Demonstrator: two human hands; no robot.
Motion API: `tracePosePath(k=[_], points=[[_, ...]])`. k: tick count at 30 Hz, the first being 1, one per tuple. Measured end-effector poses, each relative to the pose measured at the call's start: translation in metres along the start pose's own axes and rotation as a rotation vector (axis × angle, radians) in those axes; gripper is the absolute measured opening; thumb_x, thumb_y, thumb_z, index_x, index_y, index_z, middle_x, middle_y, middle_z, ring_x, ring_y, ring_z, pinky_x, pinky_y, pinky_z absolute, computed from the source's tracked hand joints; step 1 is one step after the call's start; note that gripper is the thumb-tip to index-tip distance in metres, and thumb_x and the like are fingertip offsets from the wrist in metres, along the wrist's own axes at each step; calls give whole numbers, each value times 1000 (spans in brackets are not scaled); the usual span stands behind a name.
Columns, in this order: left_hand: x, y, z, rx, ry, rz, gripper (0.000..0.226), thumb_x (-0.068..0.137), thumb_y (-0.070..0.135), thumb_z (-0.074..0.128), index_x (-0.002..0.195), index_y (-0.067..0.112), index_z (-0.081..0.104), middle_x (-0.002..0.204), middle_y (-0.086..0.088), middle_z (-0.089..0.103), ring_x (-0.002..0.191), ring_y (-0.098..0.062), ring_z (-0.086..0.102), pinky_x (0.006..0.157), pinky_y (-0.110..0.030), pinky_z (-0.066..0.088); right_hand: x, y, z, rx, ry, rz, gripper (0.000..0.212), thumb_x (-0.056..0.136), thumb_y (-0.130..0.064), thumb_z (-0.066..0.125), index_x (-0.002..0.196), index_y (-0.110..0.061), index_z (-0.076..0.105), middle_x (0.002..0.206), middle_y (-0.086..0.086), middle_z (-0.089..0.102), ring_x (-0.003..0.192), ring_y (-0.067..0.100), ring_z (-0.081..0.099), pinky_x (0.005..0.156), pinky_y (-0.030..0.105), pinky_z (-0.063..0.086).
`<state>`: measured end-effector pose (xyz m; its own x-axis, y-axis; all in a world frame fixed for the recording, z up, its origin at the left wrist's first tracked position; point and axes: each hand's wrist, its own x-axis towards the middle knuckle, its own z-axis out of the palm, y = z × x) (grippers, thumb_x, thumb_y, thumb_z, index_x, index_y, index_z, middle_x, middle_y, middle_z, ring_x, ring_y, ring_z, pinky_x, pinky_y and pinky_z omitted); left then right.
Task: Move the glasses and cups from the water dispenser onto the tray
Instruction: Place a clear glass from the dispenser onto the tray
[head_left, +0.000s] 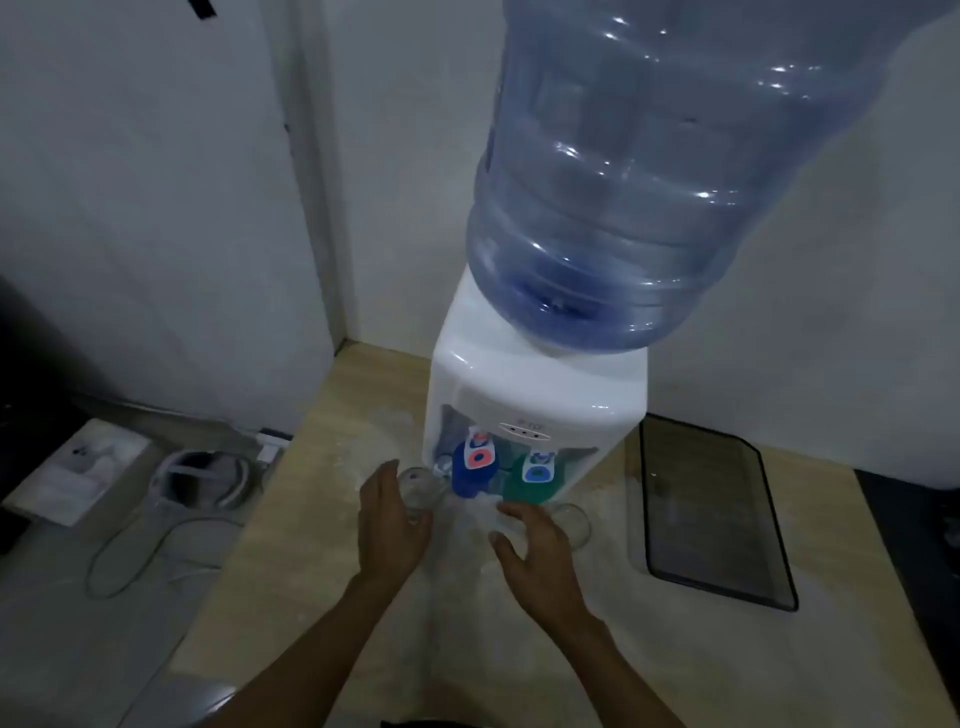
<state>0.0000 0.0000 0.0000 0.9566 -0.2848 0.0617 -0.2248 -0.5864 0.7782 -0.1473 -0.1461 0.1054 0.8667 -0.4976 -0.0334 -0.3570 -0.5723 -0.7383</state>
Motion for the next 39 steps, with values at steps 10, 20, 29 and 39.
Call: tracePosePath(k=[10,20,29,39], points=[[31,-6,11,125,-296,-176,76,65,21,90,131,10,54,128,-10,61,116,-30,61,94,-34,53,-13,9,-1,23,30,126,35,91,-21,75,125,-22,69,126,-7,70,117,9,63,105,35,52],[-2,19,-32,31,-268,-163,65,72,32,89,128,19,59,119,-3,69,104,-24,67,83,-27,51,-37,12,-1,128,2,270,35,91,-26,75,123,-34,64,121,-10,70,107,0,65,91,20,54],[-51,100,-78,-11,-384,-16,70,63,53,88,124,34,59,112,17,64,97,-7,65,82,-25,57,-52,9,-2,452,-75,358,74,76,-31,86,140,-40,50,134,-8,61,108,13,70,95,39,60],[-74,179,-60,-14,-555,201,56,69,47,84,113,41,51,105,22,61,93,0,61,71,-5,41,-63,3,-34,498,122,181,99,70,-23,94,151,-30,37,130,-29,64,118,2,65,100,30,56]])
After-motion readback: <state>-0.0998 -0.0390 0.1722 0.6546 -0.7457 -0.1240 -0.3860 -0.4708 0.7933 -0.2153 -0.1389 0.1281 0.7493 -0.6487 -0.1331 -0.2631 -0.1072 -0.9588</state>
